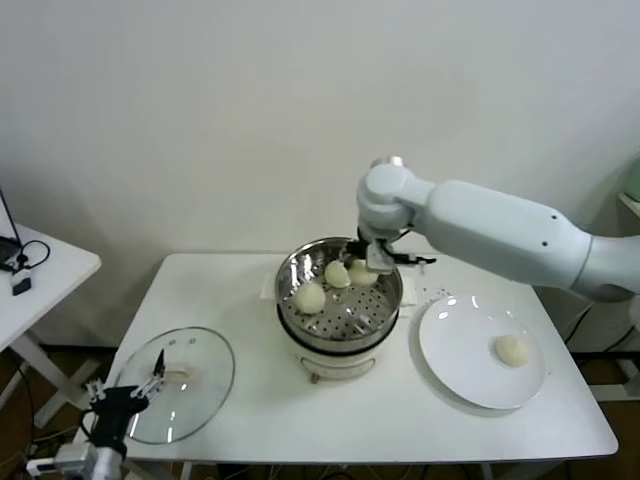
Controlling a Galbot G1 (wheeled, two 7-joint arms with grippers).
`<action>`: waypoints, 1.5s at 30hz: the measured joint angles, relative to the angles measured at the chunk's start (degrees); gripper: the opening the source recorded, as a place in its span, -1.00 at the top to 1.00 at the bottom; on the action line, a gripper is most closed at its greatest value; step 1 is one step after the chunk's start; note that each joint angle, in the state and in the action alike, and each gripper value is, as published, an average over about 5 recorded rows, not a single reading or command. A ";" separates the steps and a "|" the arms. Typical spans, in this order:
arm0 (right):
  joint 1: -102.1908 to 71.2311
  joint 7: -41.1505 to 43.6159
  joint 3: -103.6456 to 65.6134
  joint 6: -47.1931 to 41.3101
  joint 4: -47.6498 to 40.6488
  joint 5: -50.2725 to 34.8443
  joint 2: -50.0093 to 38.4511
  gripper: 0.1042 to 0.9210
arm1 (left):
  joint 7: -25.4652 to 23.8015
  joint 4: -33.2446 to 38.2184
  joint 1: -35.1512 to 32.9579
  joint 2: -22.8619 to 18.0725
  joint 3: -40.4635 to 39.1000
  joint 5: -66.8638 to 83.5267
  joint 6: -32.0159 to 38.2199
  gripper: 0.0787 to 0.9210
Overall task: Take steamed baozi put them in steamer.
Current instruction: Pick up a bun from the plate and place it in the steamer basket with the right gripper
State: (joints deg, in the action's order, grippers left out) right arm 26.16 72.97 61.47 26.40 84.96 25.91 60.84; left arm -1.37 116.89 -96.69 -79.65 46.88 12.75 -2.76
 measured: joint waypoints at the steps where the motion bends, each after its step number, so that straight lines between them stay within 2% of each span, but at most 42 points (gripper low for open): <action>1: -0.26 0.00 0.20 0.19 0.05 -0.05 0.40 -0.39 | 0.02 0.03 0.04 0.10 0.02 0.04 -0.11 -0.77; 16: -2.42 -0.24 3.22 3.07 -0.47 -1.34 5.05 -0.39 | 0.17 -0.23 0.81 -0.02 -0.60 0.18 -1.13 -0.77; 36: -4.15 -0.72 4.26 4.39 0.34 -1.96 4.99 -0.40 | 0.21 -0.77 1.18 0.11 -0.96 0.00 -1.35 -0.77; 39: -4.32 -1.03 4.34 4.53 0.33 -1.80 4.79 -0.44 | 0.21 -0.91 1.09 0.10 -0.98 -0.01 -1.28 -0.77; 45: -4.51 -1.45 4.11 5.05 0.29 -1.28 4.41 -0.72 | 0.22 -1.24 1.26 -0.05 -1.41 -0.07 -1.21 -0.77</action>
State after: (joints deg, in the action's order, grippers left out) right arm 21.64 71.53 65.59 31.44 85.25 24.63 65.26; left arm -1.15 115.65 -95.42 -79.70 45.46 12.68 -3.97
